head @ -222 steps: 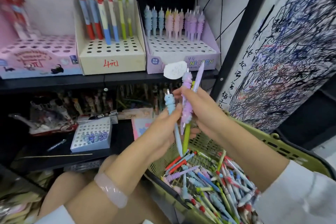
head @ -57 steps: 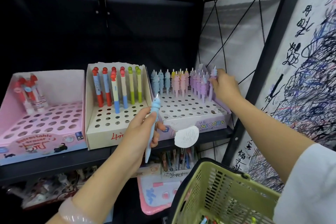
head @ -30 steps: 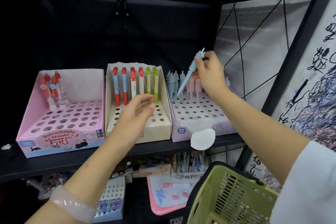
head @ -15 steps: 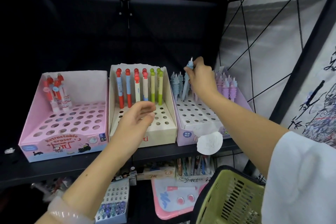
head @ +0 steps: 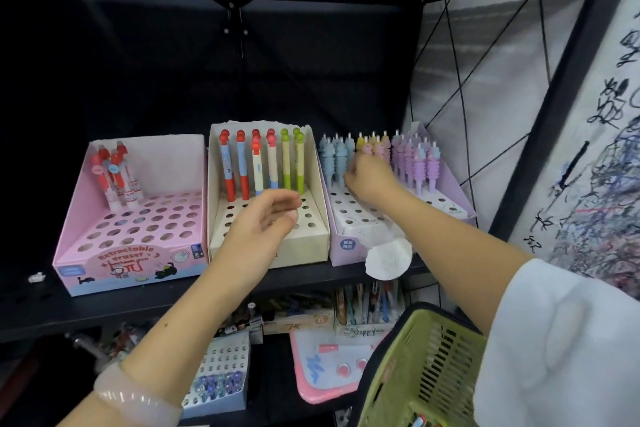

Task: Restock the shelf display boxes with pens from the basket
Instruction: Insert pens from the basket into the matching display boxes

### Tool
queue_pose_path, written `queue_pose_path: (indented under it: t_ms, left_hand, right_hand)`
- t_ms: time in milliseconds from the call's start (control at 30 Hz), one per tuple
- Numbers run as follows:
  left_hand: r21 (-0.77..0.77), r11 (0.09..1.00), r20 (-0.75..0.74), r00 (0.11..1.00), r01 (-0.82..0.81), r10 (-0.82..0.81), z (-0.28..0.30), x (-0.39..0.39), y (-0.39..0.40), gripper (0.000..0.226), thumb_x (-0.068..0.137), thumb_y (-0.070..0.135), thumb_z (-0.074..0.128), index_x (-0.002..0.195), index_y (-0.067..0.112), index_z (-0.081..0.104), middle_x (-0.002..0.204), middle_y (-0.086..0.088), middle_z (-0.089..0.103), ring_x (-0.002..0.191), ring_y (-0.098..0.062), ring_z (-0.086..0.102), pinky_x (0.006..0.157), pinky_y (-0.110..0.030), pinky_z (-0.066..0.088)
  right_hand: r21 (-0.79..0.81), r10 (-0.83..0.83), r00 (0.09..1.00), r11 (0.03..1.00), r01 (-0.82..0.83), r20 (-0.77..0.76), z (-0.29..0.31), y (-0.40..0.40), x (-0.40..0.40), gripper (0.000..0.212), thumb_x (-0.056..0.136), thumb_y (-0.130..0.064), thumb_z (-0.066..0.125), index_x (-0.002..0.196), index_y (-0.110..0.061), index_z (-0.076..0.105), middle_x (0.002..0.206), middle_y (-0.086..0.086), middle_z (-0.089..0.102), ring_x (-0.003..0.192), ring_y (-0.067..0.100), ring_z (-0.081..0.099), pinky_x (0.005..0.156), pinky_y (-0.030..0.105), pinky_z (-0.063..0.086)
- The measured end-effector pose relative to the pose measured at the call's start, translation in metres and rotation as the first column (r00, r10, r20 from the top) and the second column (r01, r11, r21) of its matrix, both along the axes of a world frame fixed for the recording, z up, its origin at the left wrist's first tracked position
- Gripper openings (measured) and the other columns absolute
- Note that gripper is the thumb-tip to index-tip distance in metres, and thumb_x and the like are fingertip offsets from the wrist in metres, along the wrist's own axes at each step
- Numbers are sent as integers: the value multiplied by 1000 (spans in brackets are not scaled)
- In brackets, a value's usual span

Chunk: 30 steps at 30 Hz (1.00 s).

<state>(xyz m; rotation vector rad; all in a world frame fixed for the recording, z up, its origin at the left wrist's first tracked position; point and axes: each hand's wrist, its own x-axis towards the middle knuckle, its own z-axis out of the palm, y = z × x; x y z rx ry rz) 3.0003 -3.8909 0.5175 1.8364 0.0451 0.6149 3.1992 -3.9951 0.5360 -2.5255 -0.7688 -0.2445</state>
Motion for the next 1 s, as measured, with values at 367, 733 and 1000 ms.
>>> queue_pose_path:
  t_ms: [367,733,1000]
  left_hand:
    - [-63,972,-131,964,225,-231,-67,-15,-87,24,93,5,49,99,27,57,104,6,65,101,-4,60,90,-16,45]
    - [237,889,-405,872,392,-276,-162,-38,-135,20,94,15,51,102,32,56,98,25,55,93,10,51,81,0,35]
    - [210,917,-337,905,340,-258,-163,-40,-136,37,92,11,52,89,47,52,93,31,56,91,22,50,77,4,33]
  right_hand:
    - [206,368,900,923,-325,-231,-37,-137,-115,11,95,-12,48,93,-14,58,73,0,67,58,1,59,61,14,51]
    - [-615,-204,747,718,-326,-633,-278,-227,-150,60,90,-38,56,136,-3,37,125,14,53,104,28,54,71,30,38]
    - [-772,-344,790,588,-240,-507,-317,-212,-167,98,82,-56,59,148,-7,6,151,23,14,137,42,20,103,46,36]
